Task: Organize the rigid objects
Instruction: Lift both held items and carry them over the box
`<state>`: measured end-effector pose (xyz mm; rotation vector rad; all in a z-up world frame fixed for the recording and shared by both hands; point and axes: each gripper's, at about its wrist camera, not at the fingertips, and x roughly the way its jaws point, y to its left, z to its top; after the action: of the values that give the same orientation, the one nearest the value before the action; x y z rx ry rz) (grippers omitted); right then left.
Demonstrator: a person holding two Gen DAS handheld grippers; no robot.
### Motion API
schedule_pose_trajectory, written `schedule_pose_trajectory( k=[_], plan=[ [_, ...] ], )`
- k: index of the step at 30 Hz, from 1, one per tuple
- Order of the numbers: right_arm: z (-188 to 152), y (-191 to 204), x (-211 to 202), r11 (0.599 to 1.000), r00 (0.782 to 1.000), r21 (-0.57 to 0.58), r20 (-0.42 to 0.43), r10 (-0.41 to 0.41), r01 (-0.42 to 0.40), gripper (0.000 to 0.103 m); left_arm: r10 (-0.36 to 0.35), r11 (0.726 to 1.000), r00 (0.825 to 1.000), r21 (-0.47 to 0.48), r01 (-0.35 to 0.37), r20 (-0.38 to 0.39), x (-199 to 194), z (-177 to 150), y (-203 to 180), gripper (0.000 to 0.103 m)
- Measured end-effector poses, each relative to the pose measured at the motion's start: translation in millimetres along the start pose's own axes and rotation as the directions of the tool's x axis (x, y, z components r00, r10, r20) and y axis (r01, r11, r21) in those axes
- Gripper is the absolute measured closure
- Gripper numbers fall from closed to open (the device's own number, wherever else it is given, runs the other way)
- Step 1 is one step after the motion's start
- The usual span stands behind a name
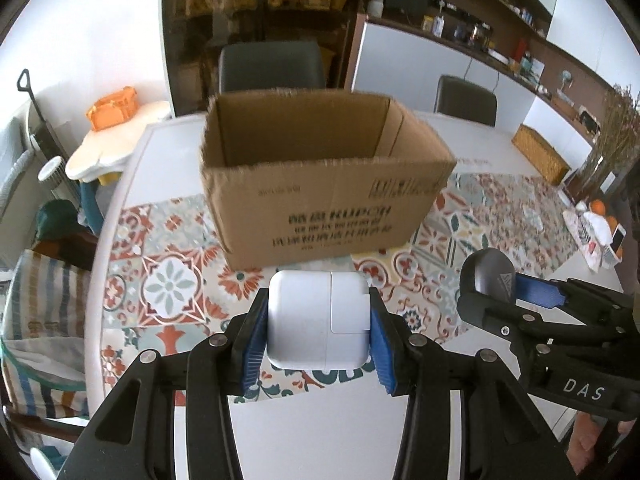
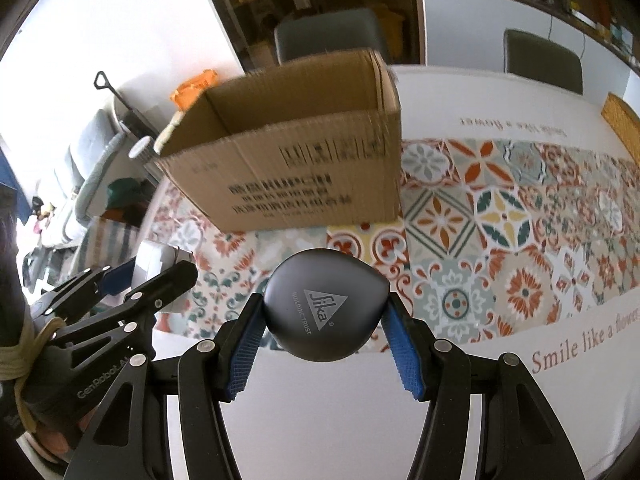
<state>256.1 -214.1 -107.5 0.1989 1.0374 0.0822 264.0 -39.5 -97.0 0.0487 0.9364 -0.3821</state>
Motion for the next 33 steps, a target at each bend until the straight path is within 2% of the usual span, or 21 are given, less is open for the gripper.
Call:
schedule_pose_trajectory(
  k=[16, 23, 33],
  plan=[
    [30.9, 21.8, -55.0, 0.997, 0.986, -0.066, 0.158, 0.058, -0.048, 0.044, 0.036, 0.999, 0.988, 0.0, -0.037, 0.147, -52.5, 34.7, -1.3, 0.058],
    [48.1, 28.3, -67.1, 0.994, 0.975, -0.091, 0.21, 0.076, -0.058, 0.044, 0.052, 0.999, 0.977, 0.004, -0.054, 0.208, -66.2, 54.7, -2.3, 0.058],
    [77.5, 34.3, -82.6, 0.99, 0.947, -0.127, 0.307, 0.097, -0.061, 0.044, 0.06, 0.998, 0.956, 0.006, -0.065, 0.286, -76.9, 89.5, -0.3, 0.058]
  ],
)
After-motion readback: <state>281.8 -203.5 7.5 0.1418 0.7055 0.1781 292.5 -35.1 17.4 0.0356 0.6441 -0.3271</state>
